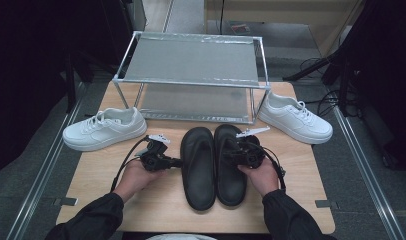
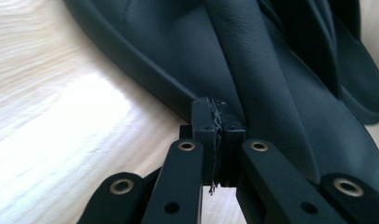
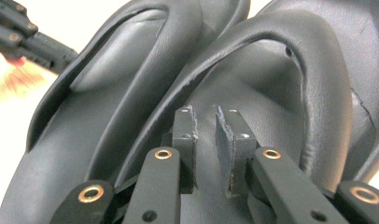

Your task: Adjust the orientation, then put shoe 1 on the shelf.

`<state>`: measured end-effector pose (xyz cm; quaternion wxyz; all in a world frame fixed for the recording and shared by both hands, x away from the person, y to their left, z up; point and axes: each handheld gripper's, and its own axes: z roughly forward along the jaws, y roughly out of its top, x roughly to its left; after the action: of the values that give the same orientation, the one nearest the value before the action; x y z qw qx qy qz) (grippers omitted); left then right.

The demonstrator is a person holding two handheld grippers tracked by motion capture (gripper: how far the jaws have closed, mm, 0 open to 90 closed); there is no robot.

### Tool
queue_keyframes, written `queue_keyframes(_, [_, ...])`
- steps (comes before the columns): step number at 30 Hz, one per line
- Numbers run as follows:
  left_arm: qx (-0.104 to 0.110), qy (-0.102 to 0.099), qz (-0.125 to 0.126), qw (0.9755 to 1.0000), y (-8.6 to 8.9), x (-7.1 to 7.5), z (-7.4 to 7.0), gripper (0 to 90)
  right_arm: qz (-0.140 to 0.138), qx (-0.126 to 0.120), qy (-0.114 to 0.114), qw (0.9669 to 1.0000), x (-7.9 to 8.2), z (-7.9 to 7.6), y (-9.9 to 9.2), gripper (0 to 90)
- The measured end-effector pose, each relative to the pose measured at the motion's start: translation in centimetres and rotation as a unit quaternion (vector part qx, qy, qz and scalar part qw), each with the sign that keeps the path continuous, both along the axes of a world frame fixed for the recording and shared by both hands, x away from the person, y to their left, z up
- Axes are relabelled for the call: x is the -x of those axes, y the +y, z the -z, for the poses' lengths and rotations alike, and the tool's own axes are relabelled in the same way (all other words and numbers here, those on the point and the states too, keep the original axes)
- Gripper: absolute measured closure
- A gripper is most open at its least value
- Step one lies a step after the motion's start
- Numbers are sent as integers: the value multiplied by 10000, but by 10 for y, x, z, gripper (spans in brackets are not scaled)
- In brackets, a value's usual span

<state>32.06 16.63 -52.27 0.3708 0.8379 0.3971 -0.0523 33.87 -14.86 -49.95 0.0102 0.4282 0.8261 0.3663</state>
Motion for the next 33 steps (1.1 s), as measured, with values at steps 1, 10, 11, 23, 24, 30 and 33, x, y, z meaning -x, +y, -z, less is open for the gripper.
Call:
queue_keyframes(1, [-7, 15, 20, 10000, -2, 1, 0, 890, 30, -5, 9, 10000, 0, 0, 0, 782])
queue_keyframes(10, [34, -163, 215, 9996, -2, 3, -9, 821, 100, -46, -204, 9997, 0, -3, -6, 739])
queue_keyframes(11, [55, -195, 203, 9996, -1, 4, -10, 808, 120, -64, -219, 9997, 1, -3, -7, 734])
queue_keyframes(23, [361, -535, 26, 9979, 12, 6, -29, 407, 172, -253, -471, 9984, 5, -9, -11, 605])
queue_keyframes(24, [343, -529, 11, 9980, 13, 6, -30, 400, 177, -265, -474, 9984, 6, -10, -10, 599])
queue_keyframes(30, [304, -516, -22, 9982, 19, 5, -31, 384, 186, -355, -580, 9975, 13, -14, -7, 570])
queue_keyframes(33, [293, -537, -42, 9981, 21, 5, -32, 381, 220, -387, -571, 9974, 16, -14, -4, 541])
